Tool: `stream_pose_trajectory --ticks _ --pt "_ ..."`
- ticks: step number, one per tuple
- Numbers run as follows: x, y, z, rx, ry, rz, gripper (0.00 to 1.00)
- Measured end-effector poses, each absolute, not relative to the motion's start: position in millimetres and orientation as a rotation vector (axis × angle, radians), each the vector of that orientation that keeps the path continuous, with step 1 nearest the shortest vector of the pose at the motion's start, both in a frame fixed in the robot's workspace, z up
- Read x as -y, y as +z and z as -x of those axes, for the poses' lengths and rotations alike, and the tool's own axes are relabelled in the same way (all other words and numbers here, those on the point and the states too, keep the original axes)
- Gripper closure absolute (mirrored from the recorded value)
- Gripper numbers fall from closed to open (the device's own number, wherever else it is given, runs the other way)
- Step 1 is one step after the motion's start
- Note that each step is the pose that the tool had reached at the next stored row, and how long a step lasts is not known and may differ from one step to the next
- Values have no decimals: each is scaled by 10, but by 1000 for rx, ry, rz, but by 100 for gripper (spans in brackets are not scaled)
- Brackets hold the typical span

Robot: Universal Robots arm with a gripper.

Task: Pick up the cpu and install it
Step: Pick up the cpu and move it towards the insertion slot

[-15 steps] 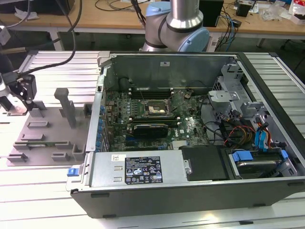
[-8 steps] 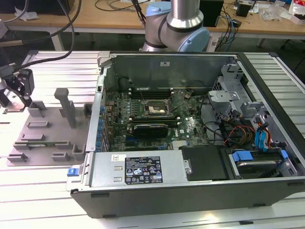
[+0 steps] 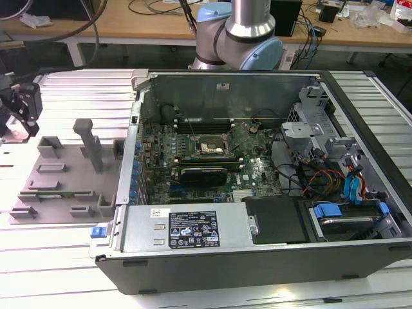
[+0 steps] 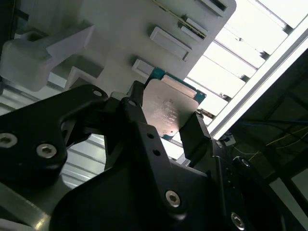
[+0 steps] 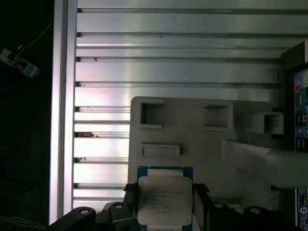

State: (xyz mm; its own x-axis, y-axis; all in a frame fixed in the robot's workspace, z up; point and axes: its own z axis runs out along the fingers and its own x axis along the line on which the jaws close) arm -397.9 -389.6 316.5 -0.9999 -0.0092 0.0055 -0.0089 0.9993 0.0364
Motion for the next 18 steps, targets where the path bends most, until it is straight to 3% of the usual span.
stream_pose_trajectory --ticks 18 --pt "3848 3797 3978 3135 -57 -14 45"
